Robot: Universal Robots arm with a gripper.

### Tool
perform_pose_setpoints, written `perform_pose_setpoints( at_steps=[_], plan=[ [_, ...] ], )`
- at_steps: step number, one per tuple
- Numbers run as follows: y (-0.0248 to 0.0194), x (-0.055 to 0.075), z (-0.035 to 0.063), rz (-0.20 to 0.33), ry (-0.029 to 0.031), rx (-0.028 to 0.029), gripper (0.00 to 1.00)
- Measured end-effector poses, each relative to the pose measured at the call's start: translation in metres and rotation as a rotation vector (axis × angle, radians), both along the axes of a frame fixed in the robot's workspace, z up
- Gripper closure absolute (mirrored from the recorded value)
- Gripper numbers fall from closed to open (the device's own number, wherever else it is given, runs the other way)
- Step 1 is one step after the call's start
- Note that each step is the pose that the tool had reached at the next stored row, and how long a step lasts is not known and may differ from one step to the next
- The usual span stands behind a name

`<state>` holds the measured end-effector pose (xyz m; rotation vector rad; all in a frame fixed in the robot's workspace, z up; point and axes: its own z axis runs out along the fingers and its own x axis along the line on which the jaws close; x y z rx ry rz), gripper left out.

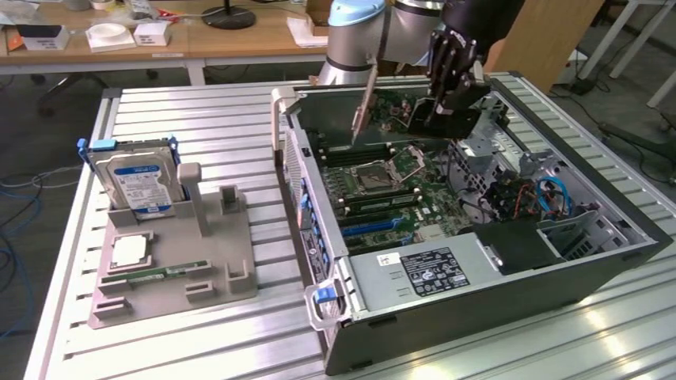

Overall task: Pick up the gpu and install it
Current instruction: 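Insert the gpu into the slot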

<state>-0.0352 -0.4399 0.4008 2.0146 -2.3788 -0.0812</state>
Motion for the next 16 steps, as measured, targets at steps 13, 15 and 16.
perform_pose_setpoints(
  at_steps=[13, 15, 16],
  plan=[
    [0.0, 0.0, -0.014, 0.2, 0.0, 0.0001, 0.73],
    [0.0, 0.0, -0.016, 0.225, -0.0001, 0.0001, 0.73],
    [0.0, 0.0, -0.0163, 0.232, 0.0, 0.0, 0.73]
  ],
)
